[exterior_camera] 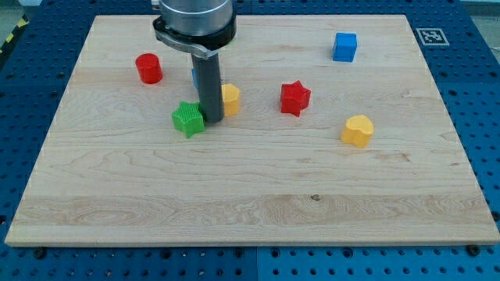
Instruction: Move the yellow hexagon to the top left
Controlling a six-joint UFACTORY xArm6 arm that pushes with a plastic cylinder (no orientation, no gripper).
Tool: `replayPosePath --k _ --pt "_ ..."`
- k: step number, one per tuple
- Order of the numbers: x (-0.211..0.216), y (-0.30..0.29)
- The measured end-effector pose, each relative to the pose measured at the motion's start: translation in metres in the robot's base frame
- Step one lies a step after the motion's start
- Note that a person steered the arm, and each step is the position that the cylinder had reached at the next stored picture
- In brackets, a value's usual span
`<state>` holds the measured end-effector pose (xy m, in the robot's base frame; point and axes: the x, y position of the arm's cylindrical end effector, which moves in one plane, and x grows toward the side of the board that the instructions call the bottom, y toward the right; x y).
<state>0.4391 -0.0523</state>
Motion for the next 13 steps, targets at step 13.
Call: replayPosePath --k 13 --pt "-0.149 -0.062"
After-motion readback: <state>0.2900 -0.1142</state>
